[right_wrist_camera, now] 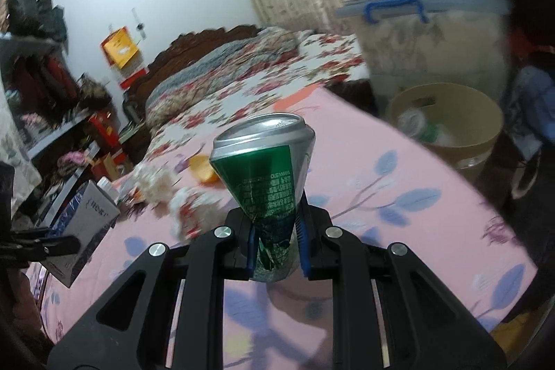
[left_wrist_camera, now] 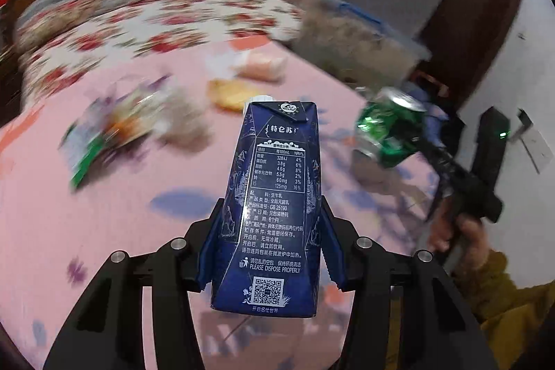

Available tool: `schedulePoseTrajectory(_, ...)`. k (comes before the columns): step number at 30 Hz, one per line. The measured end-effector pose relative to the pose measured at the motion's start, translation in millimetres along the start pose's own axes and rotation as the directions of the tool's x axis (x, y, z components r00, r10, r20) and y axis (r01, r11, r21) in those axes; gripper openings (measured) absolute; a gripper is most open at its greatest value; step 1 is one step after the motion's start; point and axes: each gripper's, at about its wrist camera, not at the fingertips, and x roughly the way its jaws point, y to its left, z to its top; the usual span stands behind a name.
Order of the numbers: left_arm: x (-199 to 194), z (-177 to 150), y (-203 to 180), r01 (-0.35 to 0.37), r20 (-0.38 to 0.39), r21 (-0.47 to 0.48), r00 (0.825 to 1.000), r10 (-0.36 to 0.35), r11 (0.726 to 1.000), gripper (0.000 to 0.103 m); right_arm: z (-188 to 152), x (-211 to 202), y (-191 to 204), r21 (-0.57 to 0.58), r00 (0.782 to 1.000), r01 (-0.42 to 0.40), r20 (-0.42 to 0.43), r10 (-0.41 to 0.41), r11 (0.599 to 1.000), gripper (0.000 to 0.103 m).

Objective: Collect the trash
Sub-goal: 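Carry the can and carton to the wastebasket and open both grippers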

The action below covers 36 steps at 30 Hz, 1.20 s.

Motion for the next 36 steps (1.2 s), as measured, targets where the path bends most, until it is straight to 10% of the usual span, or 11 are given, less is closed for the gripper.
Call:
schedulePoseTrajectory(8, 113, 127, -113, 0.205, -0.132, 0.214, 0.975, -0.180, 0.955, 0.048, 63, -11, -113, 0.126, 0.977, 0.163, 0.118, -0.178, 0.979, 0.021)
schedulePoseTrajectory(15, 254, 230, -183, 0.348, -0.274, 0.107, 0.911, -0.309, 0.931, 0.048, 109, 34, -196, 0.148, 0.946, 0.302, 0.070, -0.315, 0.942, 0.021)
schedulePoseTrajectory(21, 330, 254, -209, 0.310, -0.301, 0.075, 0.913, -0.275, 0.948, 0.067, 116, 68, -229, 0.156, 0.956, 0.293, -0.025, -0.293, 0.943, 0.024)
schedulePoseTrajectory(25, 330, 260, -203, 0.295, -0.258, 0.036, 0.926, -0.276, 0.955, 0.077, 113, 72, -231, 0.158, 0.957, 0.289, -0.016, -0.291, 0.944, 0.072)
schedulePoseTrajectory(36, 161, 202, -139, 0.276, -0.024, 0.119, 0.961, -0.275, 0.954, 0.079, 99, 18, -168, 0.182, 0.977, 0.159, 0.113, -0.181, 0.970, 0.070)
